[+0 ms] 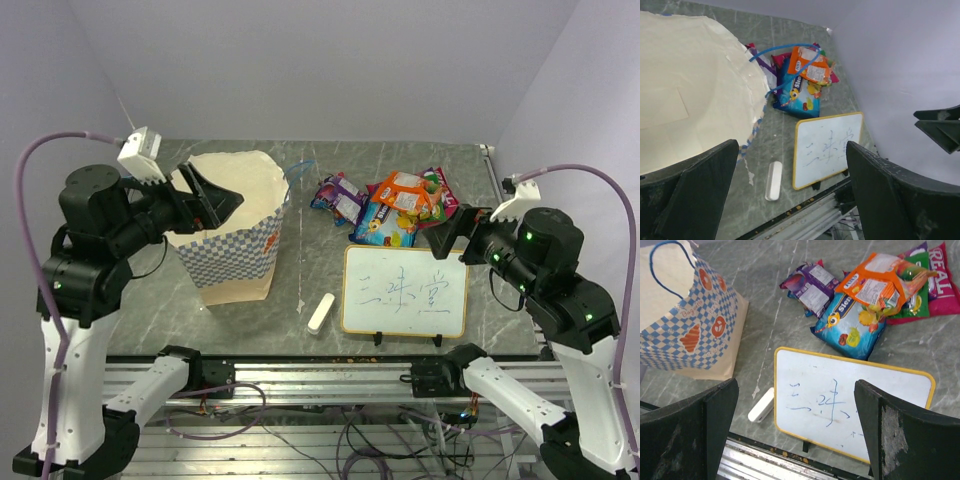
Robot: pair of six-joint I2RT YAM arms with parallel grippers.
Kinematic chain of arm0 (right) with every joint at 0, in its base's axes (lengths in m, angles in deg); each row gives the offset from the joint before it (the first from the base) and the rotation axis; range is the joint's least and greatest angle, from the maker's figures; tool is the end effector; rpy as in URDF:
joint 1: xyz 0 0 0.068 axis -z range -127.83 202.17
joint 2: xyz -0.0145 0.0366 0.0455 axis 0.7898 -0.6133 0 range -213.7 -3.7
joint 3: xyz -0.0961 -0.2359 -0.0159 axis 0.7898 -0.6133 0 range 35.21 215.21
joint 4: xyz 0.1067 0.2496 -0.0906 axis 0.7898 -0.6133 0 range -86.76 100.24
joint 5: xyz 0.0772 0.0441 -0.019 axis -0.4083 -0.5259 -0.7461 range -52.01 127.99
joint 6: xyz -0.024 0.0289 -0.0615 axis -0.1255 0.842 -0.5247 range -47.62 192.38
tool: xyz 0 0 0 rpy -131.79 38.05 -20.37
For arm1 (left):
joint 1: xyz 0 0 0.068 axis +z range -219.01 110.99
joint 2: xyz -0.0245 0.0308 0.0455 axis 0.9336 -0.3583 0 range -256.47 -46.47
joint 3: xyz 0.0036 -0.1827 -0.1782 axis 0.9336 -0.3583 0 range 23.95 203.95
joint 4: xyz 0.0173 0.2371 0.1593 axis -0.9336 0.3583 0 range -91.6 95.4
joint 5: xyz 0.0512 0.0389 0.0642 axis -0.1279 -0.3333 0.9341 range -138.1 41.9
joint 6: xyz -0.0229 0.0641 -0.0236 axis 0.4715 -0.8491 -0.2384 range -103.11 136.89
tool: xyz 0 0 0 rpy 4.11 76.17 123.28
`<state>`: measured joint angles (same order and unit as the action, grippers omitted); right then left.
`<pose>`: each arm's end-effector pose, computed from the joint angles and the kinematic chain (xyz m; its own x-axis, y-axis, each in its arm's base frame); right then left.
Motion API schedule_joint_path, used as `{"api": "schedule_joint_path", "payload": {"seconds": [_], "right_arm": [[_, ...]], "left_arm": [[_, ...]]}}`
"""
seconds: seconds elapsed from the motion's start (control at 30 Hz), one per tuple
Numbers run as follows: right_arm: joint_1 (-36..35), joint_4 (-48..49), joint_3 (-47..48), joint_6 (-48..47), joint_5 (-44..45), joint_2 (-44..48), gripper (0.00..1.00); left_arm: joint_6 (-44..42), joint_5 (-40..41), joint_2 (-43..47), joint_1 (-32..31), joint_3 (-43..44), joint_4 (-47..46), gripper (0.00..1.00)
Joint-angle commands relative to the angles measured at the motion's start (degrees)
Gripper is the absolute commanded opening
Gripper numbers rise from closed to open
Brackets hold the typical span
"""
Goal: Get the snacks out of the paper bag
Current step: Reset both arms
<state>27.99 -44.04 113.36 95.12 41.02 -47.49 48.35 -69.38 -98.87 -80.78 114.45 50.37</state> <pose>0.1456 0.0619 0.4407 -0.4271 0.2312 -0.8741 -0.2155 0.9129 0.3467 0.1641 -0.0563 0.4917 -0.4794 -0.3968 -0.7827 0.3338 0.7424 -0.5808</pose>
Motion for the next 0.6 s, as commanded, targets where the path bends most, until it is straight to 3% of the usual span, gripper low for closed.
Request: {"api": "schedule_joint_path", "payload": {"seconds": [0.0,0.33,0.57], "right_arm": [[-0.1,0.1,-2.6,1.8,-0.2,1.9,1.00],[-0.1,9.0,-9.1,5.5,2.1,12.3,1.00],[-0.1,6.2,-8.6,9.2,9.1,14.8,1.00]], "left_arm": [[-5.1,-0.8,5.3,-0.4,-7.2,-9.3,0.99],[-10.3,0.1,21.3,-0.3,-21.6,-17.2,0.96],[-7.1,11.4,31.4,-0.3,-25.3,-19.2,0.94]]}}
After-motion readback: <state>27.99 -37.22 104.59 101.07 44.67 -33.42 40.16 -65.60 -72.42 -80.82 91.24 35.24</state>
